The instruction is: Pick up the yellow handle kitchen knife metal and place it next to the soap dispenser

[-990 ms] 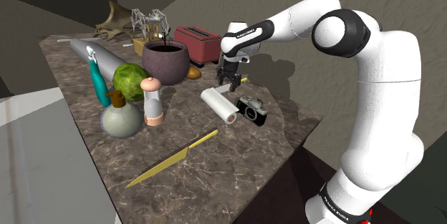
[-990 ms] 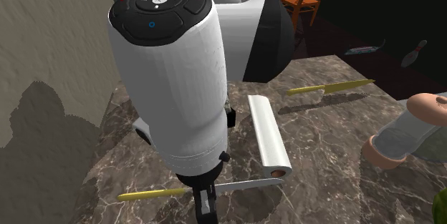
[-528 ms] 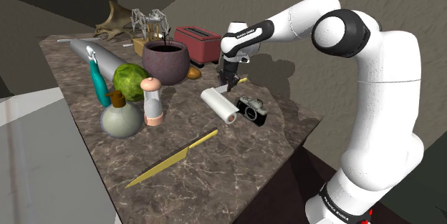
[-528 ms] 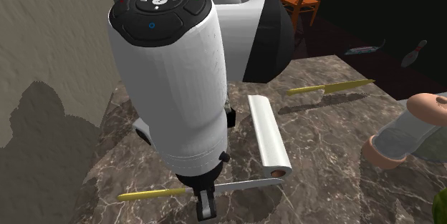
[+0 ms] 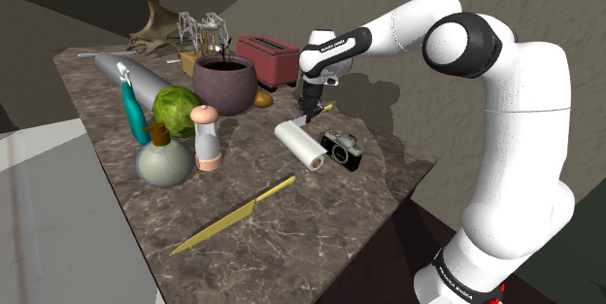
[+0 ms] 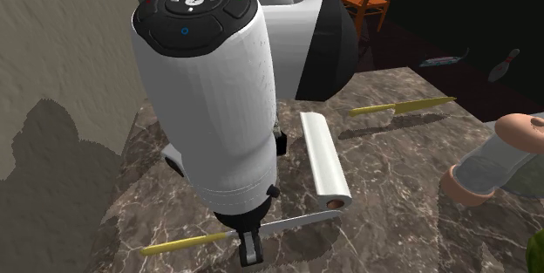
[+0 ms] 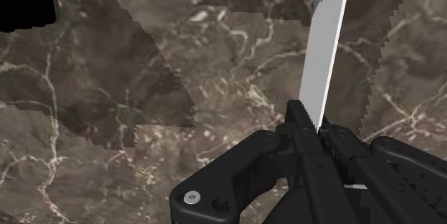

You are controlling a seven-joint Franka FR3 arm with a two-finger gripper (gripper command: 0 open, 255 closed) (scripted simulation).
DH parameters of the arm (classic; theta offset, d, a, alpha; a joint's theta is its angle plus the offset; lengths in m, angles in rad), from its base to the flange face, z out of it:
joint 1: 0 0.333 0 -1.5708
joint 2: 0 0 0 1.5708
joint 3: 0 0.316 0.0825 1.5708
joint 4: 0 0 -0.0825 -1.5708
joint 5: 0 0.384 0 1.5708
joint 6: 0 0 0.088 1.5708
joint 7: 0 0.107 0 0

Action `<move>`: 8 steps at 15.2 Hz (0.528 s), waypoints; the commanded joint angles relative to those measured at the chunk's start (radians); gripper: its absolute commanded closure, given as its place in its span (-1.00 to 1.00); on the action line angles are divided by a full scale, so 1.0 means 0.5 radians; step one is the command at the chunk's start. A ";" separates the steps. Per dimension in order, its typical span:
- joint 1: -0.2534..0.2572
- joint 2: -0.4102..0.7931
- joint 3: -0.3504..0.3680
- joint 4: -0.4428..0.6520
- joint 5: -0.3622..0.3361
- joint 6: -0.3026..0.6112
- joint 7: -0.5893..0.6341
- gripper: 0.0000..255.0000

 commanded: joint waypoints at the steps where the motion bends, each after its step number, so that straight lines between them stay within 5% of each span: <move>1: 0.000 -0.012 0.001 0.009 0.001 -0.021 0.000 1.00; 8: -0.003 -0.088 0.004 0.089 0.008 -0.177 -0.002 1.00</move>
